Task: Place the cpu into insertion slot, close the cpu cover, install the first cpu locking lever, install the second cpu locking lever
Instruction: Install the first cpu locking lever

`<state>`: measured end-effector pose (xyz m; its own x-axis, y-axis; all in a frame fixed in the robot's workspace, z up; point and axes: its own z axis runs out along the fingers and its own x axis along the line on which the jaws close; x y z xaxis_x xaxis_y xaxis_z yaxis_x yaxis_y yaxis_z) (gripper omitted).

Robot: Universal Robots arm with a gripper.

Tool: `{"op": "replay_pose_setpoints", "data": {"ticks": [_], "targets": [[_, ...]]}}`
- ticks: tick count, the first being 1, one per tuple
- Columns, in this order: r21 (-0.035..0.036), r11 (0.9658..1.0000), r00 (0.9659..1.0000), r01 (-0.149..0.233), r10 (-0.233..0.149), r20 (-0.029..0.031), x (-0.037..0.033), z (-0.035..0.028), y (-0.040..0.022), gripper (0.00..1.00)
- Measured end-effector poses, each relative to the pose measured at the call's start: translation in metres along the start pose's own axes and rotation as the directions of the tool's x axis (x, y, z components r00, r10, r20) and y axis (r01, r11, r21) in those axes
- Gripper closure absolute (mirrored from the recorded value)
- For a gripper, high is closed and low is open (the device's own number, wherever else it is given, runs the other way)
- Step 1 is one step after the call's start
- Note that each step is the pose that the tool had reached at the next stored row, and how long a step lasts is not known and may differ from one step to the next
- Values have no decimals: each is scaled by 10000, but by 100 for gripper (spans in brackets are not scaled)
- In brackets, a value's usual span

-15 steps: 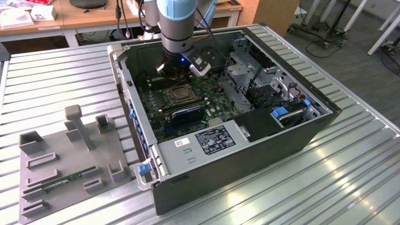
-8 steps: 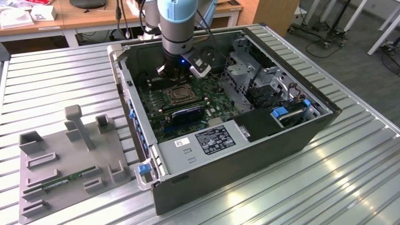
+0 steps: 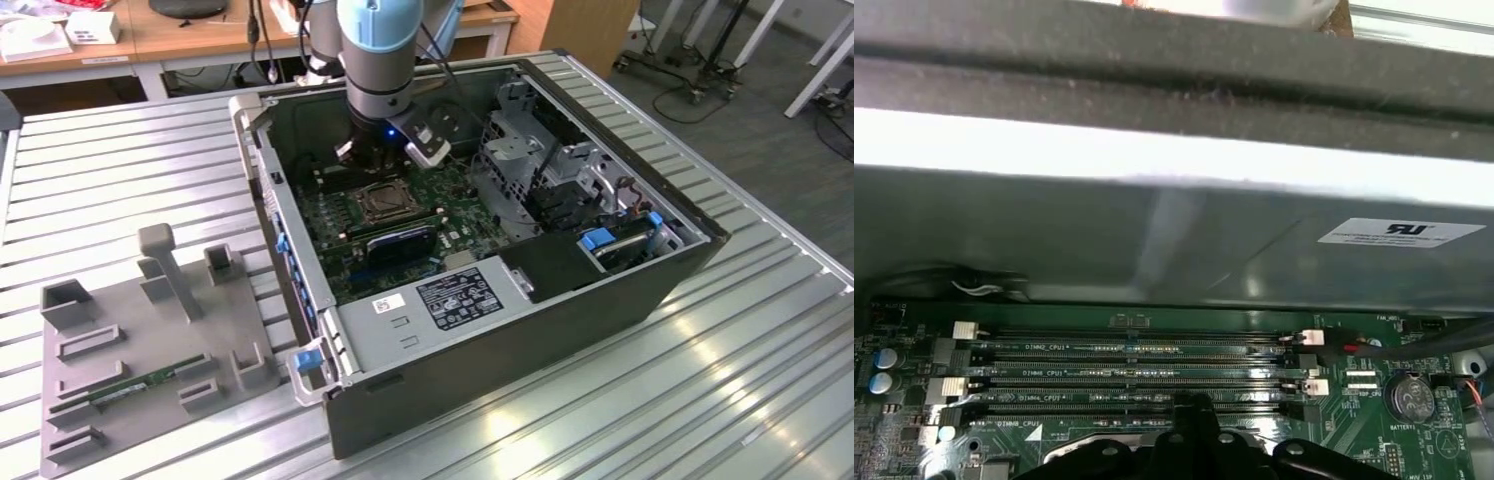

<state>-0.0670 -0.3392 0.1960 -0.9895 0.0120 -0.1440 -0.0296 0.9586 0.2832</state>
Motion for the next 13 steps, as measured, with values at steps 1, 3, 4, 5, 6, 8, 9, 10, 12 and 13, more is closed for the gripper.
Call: {"op": "replay_pose_setpoints", "data": {"ticks": [1,3,4,5,6,8,9,10,12,13], "targets": [[1,10000,10000,0,0,0,-1,3,-1,89],[2,10000,10000,0,0,0,-2,8,-2,89],[2,10000,10000,0,0,0,-3,11,-3,89],[3,10000,10000,0,0,0,-4,14,-4,89],[4,10000,10000,1,-1,0,-4,16,-5,89],[5,10000,10000,1,-1,-1,-6,21,-6,89],[8,10000,10000,1,-1,-1,-6,23,-7,89],[17,10000,10000,2,-2,-1,-9,26,-8,89],[39,10000,10000,5,-5,-1,-14,32,-10,89],[42,10000,10000,6,-6,-1,-15,33,-10,89]]}}
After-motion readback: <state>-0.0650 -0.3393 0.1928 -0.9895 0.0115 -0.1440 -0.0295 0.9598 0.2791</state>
